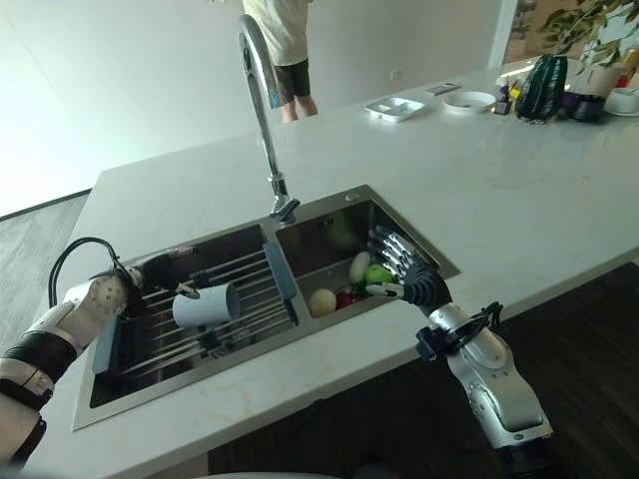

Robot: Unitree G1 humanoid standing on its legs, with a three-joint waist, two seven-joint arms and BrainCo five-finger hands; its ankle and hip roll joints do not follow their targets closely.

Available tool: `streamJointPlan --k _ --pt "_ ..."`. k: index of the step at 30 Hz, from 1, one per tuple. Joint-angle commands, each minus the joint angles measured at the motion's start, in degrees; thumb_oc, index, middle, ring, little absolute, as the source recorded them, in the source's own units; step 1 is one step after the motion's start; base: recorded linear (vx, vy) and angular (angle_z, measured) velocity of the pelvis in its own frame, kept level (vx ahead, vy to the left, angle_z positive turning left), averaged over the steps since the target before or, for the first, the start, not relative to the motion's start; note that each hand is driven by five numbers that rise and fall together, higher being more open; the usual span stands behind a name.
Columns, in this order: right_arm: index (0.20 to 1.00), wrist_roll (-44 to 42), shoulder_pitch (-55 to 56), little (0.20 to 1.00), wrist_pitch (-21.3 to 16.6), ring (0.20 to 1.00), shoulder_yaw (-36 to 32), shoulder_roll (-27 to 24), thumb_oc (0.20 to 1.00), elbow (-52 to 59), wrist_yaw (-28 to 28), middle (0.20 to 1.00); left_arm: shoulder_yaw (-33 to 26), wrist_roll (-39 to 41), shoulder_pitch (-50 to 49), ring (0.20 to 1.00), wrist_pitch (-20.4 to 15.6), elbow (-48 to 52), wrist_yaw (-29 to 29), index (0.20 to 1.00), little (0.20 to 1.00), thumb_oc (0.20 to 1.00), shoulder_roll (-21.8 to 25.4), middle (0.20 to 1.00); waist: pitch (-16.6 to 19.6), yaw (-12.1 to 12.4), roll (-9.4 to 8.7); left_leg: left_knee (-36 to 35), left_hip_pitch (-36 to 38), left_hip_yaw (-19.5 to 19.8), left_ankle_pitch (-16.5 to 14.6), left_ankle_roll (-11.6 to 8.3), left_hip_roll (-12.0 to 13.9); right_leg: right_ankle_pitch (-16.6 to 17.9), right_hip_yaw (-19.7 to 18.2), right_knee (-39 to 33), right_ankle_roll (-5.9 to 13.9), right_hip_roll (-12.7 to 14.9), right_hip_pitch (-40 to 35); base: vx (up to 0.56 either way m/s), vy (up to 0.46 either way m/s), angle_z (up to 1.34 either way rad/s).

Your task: Place the dishes in the dishwasher.

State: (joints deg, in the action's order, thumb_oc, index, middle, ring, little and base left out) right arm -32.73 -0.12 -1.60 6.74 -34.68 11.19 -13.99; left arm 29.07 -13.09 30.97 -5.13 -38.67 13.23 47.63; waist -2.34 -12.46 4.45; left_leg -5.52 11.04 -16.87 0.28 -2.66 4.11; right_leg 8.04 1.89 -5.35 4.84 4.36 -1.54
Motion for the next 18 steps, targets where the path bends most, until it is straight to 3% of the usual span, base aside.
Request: streamJointPlan --k 1,8,18 --pt "1.000 -1.23 -4.00 1.000 -3.25 1.000 -0.78 0.51 1.000 -0.66 -0.34 1.000 -2.43 -0.94 4.60 1.000 -0.50 -2.83 -0.25 1.000 1.000 1.000 2.00 1.000 0.19 -0.45 -1.19 0.52 -0.26 1.92 -3.00 3.58 -3.23 -3.99 -1.05 0.35 2.06 -0.17 -4.00 0.01 0.028 -0.07" --pt "1.000 -2.44 -3.85 1.000 -3.50 1.000 -1.20 1.05 1.000 -0.85 -1.21 1.000 -1.79 -6.36 3.34 1.000 -0.65 -5.74 -1.34 1.000 1.000 1.000 -0.14 1.000 0.34 -0.71 -1.68 0.52 -0.01 1.24 -3.28 3.86 -3.38 -3.91 -1.33 0.35 2.12 -0.29 -3.99 0.01 0.012 -0.06" --pt "1.000 -1.69 -3.57 1.000 -3.70 1.000 -1.01 0.82 1.000 -0.99 -1.16 1.000 -2.65 -7.15 2.31 1.000 -2.20 -8.98 -5.71 1.000 1.000 1.000 -0.86 1.000 0.52 -0.99 -2.29 0.52 -0.07 0.59 -3.39 4.09 -3.52 -3.68 -2.01 0.35 2.13 -0.51 -3.63 0.00 0.003 -0.01"
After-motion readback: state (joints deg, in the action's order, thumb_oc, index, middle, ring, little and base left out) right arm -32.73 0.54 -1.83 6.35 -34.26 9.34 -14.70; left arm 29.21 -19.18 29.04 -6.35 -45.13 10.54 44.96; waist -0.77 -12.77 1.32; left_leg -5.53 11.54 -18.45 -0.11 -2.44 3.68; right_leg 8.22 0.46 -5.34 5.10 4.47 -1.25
